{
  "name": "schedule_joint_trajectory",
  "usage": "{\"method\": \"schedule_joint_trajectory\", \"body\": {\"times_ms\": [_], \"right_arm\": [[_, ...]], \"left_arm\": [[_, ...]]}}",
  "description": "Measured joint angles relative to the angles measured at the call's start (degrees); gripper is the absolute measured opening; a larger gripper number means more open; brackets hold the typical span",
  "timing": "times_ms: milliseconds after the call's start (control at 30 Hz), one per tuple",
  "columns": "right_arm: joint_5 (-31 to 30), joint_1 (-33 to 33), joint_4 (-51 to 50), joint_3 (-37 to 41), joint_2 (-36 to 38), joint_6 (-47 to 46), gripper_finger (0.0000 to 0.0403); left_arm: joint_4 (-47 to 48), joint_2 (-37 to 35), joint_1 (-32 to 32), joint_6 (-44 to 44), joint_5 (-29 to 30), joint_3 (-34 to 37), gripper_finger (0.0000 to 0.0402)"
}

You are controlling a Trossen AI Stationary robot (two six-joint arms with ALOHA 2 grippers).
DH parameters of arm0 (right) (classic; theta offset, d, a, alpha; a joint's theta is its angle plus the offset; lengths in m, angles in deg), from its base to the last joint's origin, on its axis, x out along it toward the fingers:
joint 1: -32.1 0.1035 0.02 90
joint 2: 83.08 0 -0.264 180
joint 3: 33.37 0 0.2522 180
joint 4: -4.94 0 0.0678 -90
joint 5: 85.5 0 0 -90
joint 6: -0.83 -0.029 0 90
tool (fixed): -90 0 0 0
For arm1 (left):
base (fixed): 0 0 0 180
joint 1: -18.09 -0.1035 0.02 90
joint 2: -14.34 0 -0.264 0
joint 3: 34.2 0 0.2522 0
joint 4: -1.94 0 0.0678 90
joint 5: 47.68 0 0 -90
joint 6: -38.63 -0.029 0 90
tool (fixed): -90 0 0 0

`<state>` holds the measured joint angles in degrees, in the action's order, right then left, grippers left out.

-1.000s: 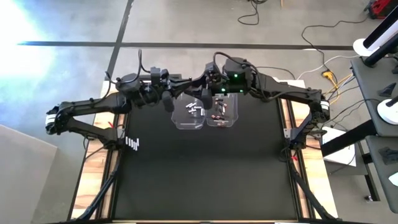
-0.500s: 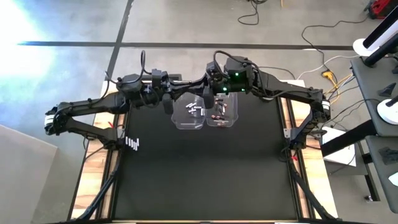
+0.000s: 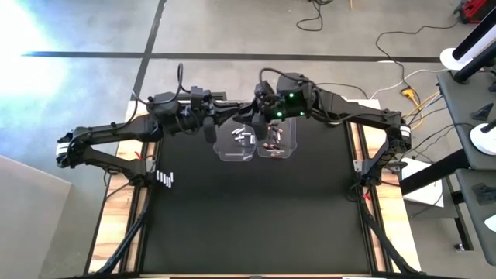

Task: Sort batteries
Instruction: Put the black battery into the right transparent bin

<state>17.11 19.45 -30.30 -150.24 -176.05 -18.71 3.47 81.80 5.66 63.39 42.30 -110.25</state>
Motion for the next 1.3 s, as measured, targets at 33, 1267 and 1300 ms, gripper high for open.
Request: {"method": "schedule_joint_trajectory", "body": {"times_ms": [33, 1267, 1300], "right_arm": [[-0.11, 0.01, -0.51, 0.13, -0.14, 0.1, 0.0149], [3.93, -0.5, -1.31, 0.09, -0.15, 0.51, 0.0075], [3.92, -0.5, -1.24, 0.09, -0.15, 0.53, 0.0065]], "left_arm": [[-0.42, 0.0, 0.0, 0.05, -0.14, -0.15, 0.001], [0.12, 2.32, 0.0, 0.36, -2.25, -0.08, 0.001], [0.17, 2.32, 0.0, 0.36, -2.28, -0.08, 0.001]]}}
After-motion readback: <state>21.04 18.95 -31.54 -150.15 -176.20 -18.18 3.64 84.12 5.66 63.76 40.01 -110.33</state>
